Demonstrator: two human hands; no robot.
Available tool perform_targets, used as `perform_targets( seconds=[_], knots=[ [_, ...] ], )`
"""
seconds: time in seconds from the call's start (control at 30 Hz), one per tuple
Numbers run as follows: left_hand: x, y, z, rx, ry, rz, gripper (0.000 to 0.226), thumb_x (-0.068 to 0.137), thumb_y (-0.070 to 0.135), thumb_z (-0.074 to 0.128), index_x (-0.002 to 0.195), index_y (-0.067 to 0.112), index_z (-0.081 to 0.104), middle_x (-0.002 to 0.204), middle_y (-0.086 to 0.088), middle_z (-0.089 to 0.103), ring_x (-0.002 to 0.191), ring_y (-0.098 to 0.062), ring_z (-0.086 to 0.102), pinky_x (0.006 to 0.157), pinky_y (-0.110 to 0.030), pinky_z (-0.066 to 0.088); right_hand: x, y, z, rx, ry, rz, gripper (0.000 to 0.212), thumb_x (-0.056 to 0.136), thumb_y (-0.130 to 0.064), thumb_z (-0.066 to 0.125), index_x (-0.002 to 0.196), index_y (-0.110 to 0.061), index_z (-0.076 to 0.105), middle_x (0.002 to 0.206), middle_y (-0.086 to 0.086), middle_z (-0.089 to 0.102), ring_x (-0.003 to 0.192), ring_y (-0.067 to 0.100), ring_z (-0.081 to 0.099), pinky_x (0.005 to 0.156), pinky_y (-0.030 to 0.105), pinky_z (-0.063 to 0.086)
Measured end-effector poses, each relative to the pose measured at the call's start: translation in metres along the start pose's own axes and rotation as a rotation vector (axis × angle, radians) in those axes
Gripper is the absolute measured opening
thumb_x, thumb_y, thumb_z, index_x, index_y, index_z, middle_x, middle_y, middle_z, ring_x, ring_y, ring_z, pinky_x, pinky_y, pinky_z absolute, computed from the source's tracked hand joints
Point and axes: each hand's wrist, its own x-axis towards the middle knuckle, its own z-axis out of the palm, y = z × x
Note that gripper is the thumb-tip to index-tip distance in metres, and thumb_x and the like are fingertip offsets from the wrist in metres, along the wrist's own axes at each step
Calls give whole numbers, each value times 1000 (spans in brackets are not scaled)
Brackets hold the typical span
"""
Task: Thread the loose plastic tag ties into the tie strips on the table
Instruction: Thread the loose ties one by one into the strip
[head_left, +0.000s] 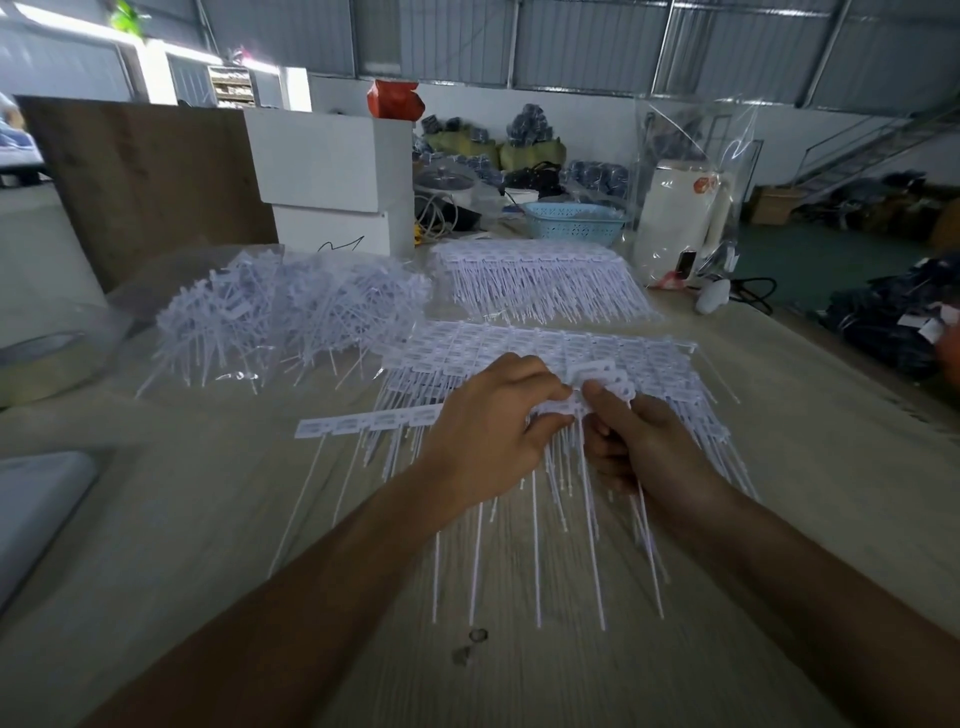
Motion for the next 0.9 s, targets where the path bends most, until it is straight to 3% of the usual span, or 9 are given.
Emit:
perform_targets(
  seconds=[0.27, 0.4, 0.5, 0.57, 0.7, 0.9],
  knots=[
    [3, -3, -1, -107, -92, -40, 12, 91, 17, 69, 98, 9, 76, 92, 1, 71, 87, -17, 63, 78, -39, 51, 1, -7, -7, -148, -63, -78, 48, 104, -28, 49, 60, -15, 35, 48, -7, 29, 40, 10, 23, 42, 19, 23],
    [6, -4, -5, -234, -146, -109, 10, 90, 15, 70, 93, 10, 78, 86, 9, 71, 79, 1, 63, 74, -14, 44, 1, -5, -13, -292, -116, -204, 43, 105, -21, 47, 63, -18, 39, 50, -10, 35, 42, 6, 30, 46, 20, 29],
    [6, -6, -8, -279, -211, -148, 9, 89, 17, 72, 93, 14, 79, 82, 19, 67, 76, 12, 62, 70, -3, 38, 2, -6, -14, -406, -136, -297, 40, 105, -19, 46, 68, -35, 51, 53, -12, 44, 47, 2, 39, 52, 15, 33],
    [6, -7, -8, -289, -203, -160, 11, 85, 21, 77, 96, 17, 78, 84, 18, 67, 79, 6, 63, 71, -5, 40, 0, -5, -14, -364, -128, -287, 42, 102, -28, 48, 63, -40, 55, 50, -8, 42, 45, 6, 36, 49, 22, 32],
    [5, -8, -7, -284, -146, -169, 19, 78, 20, 84, 95, 18, 75, 87, 10, 70, 80, -5, 64, 69, -10, 42, 2, -3, -14, -233, -107, -142, 45, 93, -45, 52, 54, -26, 42, 51, -3, 31, 43, 13, 26, 44, 23, 25],
    [6, -10, -7, -281, -121, -161, 21, 76, 18, 86, 94, 16, 75, 85, 10, 69, 79, -7, 65, 67, -18, 47, 5, -1, -11, -271, -73, -130, 55, 101, -38, 48, 47, -29, 41, 46, -10, 30, 37, 7, 25, 40, 20, 25]
  ],
)
